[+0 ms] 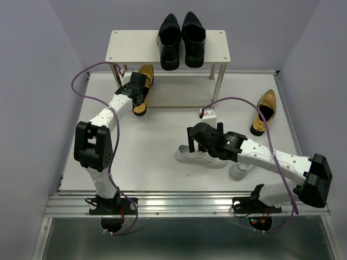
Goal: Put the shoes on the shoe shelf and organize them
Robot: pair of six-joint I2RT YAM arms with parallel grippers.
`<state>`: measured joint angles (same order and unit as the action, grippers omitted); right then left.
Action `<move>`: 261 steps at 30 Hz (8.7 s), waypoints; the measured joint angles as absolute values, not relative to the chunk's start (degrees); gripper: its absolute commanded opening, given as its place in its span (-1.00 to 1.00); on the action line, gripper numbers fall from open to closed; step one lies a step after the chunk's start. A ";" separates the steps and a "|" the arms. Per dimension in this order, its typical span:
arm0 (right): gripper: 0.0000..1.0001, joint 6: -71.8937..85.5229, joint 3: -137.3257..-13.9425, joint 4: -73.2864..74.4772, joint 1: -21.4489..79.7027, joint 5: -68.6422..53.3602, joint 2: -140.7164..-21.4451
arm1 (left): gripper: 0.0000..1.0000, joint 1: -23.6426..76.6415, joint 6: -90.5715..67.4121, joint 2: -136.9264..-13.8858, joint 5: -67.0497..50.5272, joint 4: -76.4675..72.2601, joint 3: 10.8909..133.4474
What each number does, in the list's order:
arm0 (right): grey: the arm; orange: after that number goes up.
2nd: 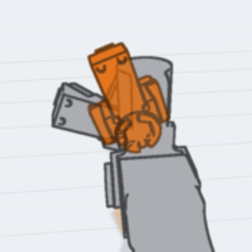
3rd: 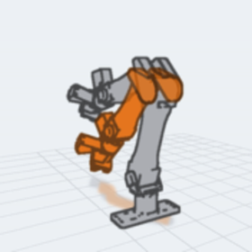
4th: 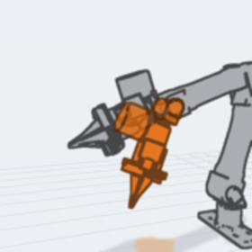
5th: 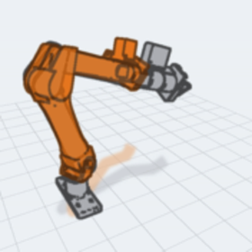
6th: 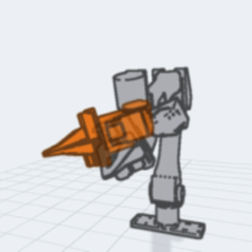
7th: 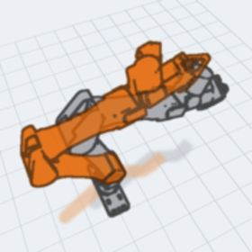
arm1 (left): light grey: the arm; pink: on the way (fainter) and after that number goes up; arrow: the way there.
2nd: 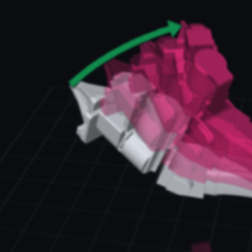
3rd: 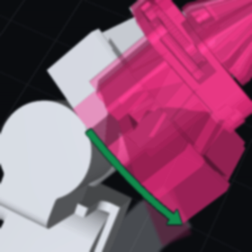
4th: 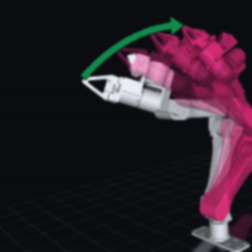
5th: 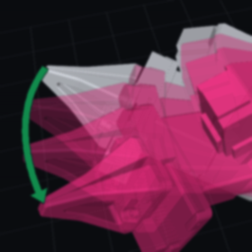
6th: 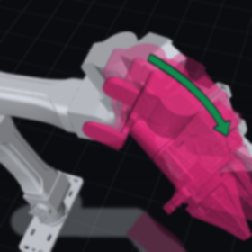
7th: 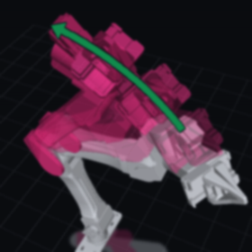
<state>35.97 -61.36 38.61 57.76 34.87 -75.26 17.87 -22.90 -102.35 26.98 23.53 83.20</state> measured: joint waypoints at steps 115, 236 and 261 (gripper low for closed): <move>-0.98 44.40 -59.33 23.94 -15.29 13.30 -89.86 | 0.12 38.30 -33.91 -47.77 16.53 28.75 53.01; -0.99 52.21 -112.66 26.41 46.30 43.03 -126.76 | 0.12 12.62 -30.52 -59.77 19.49 41.21 86.94; 0.02 52.71 -116.22 19.55 47.53 46.78 -129.86 | 0.12 12.62 -30.44 -57.98 19.49 42.72 86.87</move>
<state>52.71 -116.22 19.55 47.53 46.78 -129.86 12.62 -30.44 -57.98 19.49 42.72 86.87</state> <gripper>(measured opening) 0.495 0.560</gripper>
